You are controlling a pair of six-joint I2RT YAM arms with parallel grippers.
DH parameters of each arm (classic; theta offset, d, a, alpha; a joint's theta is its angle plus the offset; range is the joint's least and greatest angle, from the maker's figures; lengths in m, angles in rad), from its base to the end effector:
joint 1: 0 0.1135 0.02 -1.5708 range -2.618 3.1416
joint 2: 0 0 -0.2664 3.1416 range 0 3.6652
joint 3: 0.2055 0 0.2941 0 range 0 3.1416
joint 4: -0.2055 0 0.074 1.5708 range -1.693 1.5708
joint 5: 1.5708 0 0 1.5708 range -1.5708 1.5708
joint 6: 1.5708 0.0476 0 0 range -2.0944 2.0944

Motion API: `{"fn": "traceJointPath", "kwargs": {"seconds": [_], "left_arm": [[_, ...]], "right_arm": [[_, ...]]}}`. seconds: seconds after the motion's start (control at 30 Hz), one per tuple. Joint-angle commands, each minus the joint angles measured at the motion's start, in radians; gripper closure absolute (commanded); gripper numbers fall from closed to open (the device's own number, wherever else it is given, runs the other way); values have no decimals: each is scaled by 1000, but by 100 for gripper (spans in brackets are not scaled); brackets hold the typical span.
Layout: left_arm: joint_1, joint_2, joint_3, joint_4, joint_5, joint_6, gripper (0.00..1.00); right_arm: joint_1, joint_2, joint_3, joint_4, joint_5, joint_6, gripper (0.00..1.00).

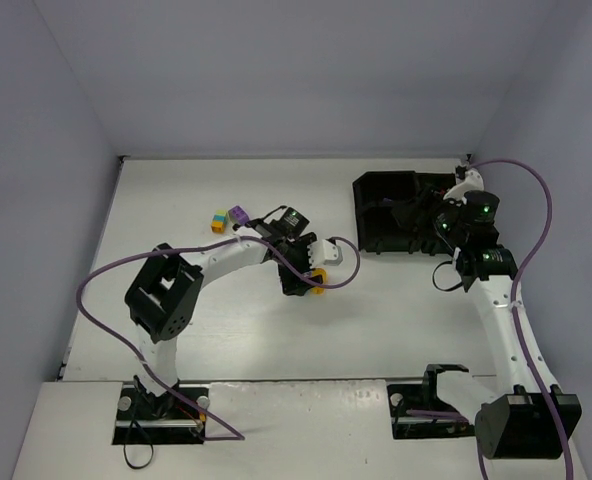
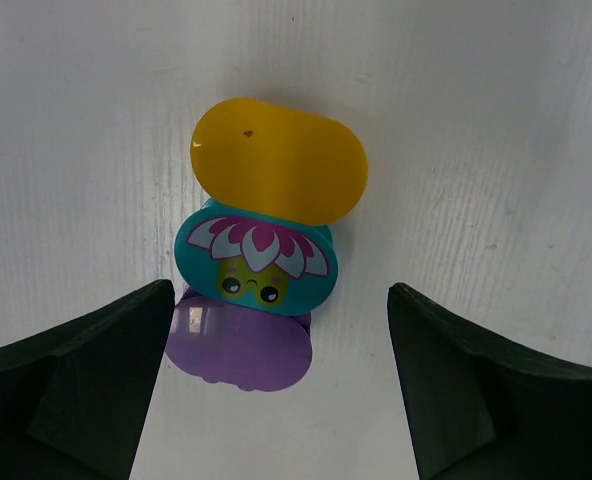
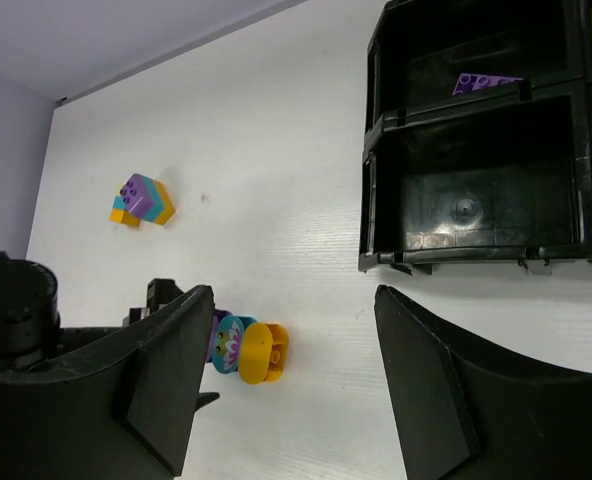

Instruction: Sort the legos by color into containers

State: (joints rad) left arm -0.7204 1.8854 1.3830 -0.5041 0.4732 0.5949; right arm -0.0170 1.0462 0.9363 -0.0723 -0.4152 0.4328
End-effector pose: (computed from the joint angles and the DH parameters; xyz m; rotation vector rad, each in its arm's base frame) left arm 0.3208 -0.3105 0.1825 1.6893 1.8974 -0.6559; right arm 0.2952 0.0142 0.3508 0.0915 1.7823 0.6644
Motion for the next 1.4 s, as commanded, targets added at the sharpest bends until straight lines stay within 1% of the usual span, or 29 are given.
{"fn": "traceJointPath", "kwargs": {"seconds": [0.0,0.2,0.4,0.6,0.7,0.73,0.8,0.83,0.93,0.97,1.0,1.03,1.07,1.1,1.13,1.2,1.27,1.37], "left_arm": [[-7,-6,53,10,-21,49,19],[-7,26,24,94,-45,42,19],[-7,43,5,171,-31,6,19],[-7,52,-24,199,-36,2,19],[-7,44,-33,208,-33,-4,26],[-7,40,-33,211,-31,-7,30],[-7,18,-39,214,-33,-18,31],[-5,6,-45,225,-38,-20,39],[-4,-63,-91,277,-59,-36,52],[-2,-86,-107,298,-76,-46,64],[-1,-133,-120,314,-77,-64,68],[6,-162,-146,349,-82,-76,69],[16,-214,-179,401,-103,-108,73],[16,-239,-179,401,-107,-127,75],[28,-267,-208,447,-108,-142,77],[41,-339,-232,496,-116,-194,77],[47,-397,-259,533,-122,-211,77],[49,-454,-282,546,-143,-222,77]], "right_arm": [[5,-40,-8,28,-39,15,38],[5,-43,-21,17,-43,17,38],[5,-43,-24,8,-46,18,38],[5,-44,-31,3,-50,24,38],[5,-37,-33,2,-53,29,38],[5,-37,-33,2,-53,30,38],[5,-31,-30,3,-57,34,38],[5,-29,-27,3,-62,35,38],[5,-8,-11,0,-92,43,38],[6,1,-7,0,-102,46,38],[11,17,4,-1,-111,53,38],[11,24,12,-1,-126,57,38],[41,43,28,0,-137,64,38],[52,55,38,0,-137,64,38],[63,66,47,0,-154,75,38],[103,118,85,2,-181,86,38],[138,176,113,6,-226,92,38],[259,239,191,28,-238,101,38]]}}
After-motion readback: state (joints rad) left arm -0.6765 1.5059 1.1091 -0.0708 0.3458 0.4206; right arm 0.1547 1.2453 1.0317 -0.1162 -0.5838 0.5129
